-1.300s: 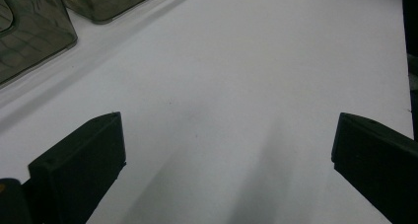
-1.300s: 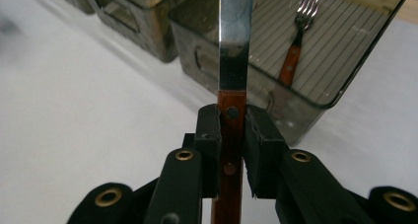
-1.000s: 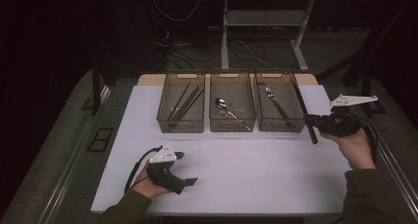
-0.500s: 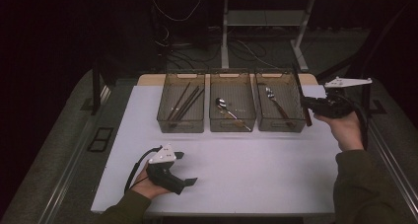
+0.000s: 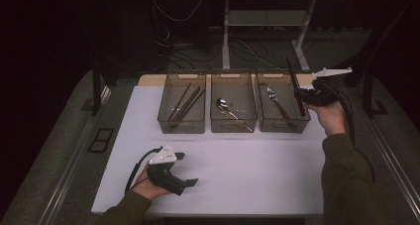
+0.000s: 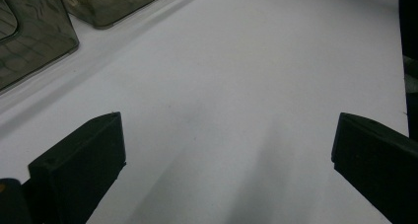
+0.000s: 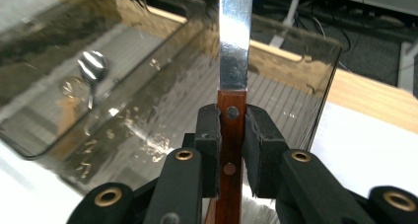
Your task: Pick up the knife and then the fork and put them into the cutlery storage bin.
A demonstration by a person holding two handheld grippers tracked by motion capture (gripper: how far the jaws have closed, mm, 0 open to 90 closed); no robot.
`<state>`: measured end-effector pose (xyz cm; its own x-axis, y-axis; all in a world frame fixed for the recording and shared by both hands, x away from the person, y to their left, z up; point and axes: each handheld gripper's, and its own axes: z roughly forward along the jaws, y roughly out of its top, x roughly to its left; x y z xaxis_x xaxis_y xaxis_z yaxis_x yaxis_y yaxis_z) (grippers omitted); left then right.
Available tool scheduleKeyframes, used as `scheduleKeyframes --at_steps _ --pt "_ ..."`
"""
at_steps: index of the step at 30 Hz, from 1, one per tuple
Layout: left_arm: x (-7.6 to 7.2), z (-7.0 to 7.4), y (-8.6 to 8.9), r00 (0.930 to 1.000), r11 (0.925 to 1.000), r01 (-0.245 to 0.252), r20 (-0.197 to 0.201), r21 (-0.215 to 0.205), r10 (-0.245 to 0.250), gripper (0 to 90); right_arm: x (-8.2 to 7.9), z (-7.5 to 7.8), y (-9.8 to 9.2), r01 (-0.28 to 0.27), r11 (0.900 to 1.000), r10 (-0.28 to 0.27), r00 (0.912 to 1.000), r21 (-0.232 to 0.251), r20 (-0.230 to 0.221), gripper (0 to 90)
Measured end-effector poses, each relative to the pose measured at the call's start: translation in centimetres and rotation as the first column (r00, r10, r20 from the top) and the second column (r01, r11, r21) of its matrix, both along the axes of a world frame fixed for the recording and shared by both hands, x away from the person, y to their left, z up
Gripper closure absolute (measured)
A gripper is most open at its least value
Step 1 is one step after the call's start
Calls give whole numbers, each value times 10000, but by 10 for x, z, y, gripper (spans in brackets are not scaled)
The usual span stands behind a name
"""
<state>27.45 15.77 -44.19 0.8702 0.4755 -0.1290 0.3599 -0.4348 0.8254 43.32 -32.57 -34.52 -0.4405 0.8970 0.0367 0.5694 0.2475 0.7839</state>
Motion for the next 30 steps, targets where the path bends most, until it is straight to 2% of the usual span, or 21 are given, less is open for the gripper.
scheduleKeyframes --at_steps 5,9,12,15,22,25,27,30 --pt "0 0 0 10000 10000 -10 -4 -40 10 0 8 -16 3 171 9995 -185 9984 -255 -543 776" --pt "0 0 0 10000 10000 3 27 -52 -3 0 12 -24 8 96 9974 -164 9953 -716 -955 776" --pt "0 0 -1 10000 10000 3 13 -62 -3 0 13 -29 11 62 9946 -181 9932 -1032 -1146 776" --pt "0 0 -1 10000 10000 19 1 -45 -19 0 13 -33 12 107 9939 -248 9915 -1098 -1280 775" --pt "0 0 -1 10000 10000 20 -4 -60 -20 0 14 -39 13 125 9853 -420 9844 -1706 -1707 771" --pt "-1 0 -1 10000 10000 36 6 -36 -36 0 14 -39 13 108 9853 -441 9804 -1707 -1922 753" --pt "-1 0 -1 10000 10000 32 10 -53 -32 0 14 -40 13 77 9874 -423 9754 -1578 -2165 696" --pt "-1 0 -1 10000 10000 42 10 -27 -42 0 14 -39 11 171 9883 -502 9747 -1513 -2178 640"
